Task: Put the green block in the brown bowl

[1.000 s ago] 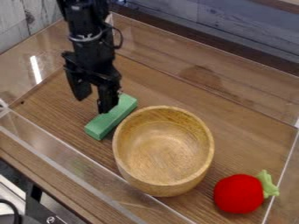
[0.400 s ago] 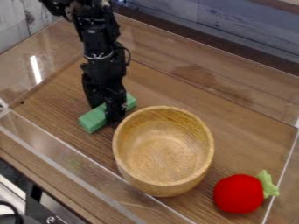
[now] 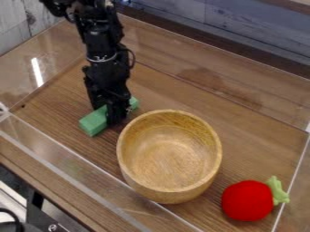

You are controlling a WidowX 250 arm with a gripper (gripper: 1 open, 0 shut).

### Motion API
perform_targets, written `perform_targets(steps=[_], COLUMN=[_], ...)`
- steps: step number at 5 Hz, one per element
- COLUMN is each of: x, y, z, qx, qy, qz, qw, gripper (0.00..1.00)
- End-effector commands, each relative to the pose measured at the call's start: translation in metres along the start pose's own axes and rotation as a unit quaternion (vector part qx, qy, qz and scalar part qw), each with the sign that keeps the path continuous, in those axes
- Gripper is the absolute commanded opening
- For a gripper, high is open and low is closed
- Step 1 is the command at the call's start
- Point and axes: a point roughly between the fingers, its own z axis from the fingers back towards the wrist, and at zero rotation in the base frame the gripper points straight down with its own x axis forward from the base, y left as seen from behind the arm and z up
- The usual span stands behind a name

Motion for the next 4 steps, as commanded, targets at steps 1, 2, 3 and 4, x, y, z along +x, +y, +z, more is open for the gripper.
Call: perform_targets(steps=[1, 2, 3, 4], x=[0.006, 0.011, 0.016, 0.017], y=[-0.005, -0.015, -0.027, -0.031], z=[0.023, 0.037, 0.05, 0.046], qx=[0.021, 0.028, 0.033, 0.037], qy=[-0.029, -0.04, -0.051, -0.055], qz=[0.015, 0.028, 0.036, 0.062], qw=[0.9992, 0.9984, 0.9975, 0.9959], gripper=[0.0, 0.0, 0.0, 0.0])
